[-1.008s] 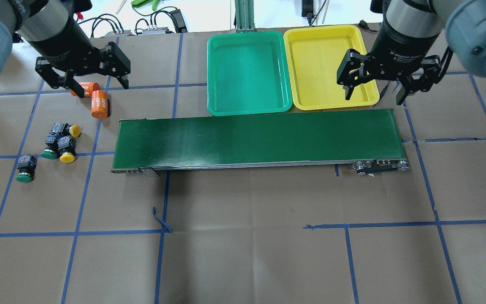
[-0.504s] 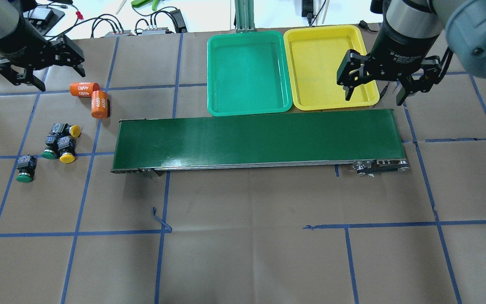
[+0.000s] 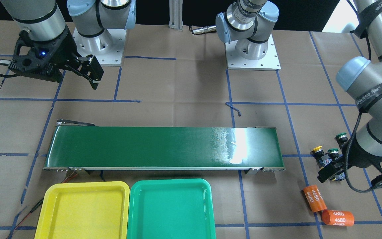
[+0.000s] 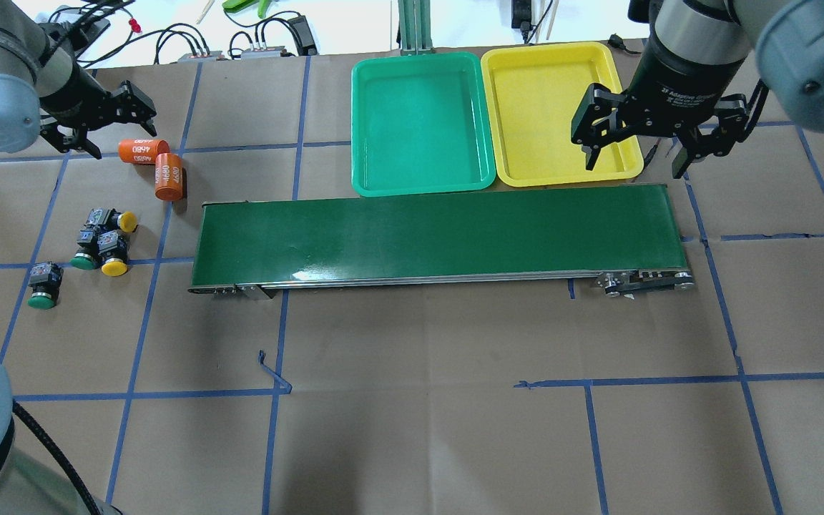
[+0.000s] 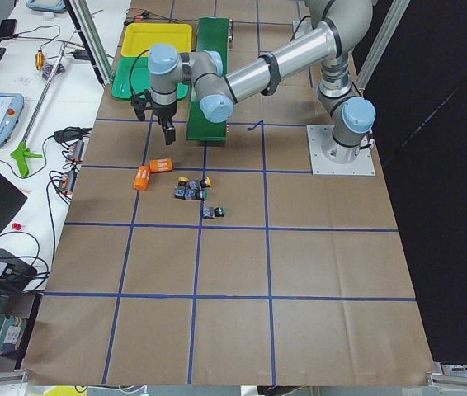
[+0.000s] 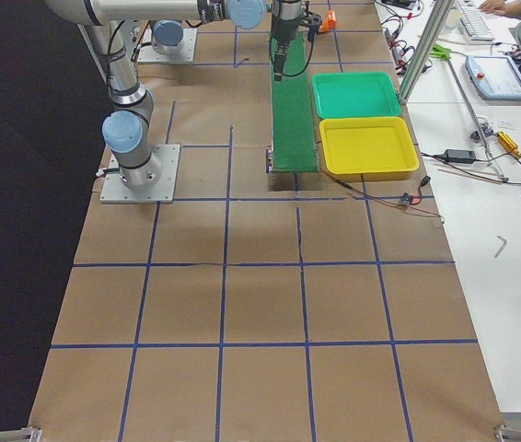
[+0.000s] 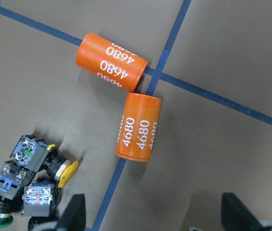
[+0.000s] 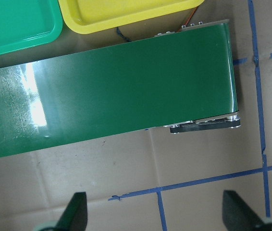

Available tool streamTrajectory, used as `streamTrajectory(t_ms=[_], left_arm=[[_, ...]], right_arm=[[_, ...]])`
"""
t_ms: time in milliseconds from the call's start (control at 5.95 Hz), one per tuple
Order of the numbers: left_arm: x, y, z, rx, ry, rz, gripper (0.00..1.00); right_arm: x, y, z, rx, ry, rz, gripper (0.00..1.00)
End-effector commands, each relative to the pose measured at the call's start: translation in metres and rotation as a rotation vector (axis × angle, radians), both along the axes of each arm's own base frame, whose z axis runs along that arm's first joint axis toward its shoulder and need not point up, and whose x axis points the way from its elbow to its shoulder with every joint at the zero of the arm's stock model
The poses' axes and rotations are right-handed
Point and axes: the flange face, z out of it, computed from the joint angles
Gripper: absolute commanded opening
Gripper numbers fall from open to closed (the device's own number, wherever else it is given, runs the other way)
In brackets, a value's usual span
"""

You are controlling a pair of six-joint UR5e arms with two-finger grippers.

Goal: Sort buttons by color to trays

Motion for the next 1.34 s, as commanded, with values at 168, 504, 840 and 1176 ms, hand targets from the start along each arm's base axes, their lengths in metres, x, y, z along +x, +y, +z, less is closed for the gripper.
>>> streamTrajectory(t_ms=[168,504,840,1176], left_arm=[[0.009,-0.022,-0.084,0.068,0.009,-0.150,0.99],[0.012,-0.032,-0.132,0.079,0.010,-0.156,0.99],[0.012,-0.038,-0.135,0.051,0.001,-0.161,0.80],[0.013,-0.039,-0.132,0.045,-0.002,-0.156,0.29]], right_arm=[[0.000,0.000,0.000,0.000,0.000,0.001,1.00],[0.000,0.000,-0.001,0.002,0.002,0.001,1.00],[0.000,0.000,-0.001,0.002,0.002,0.000,1.00],[0.000,0.000,-0.001,0.002,0.001,0.001,1.00]])
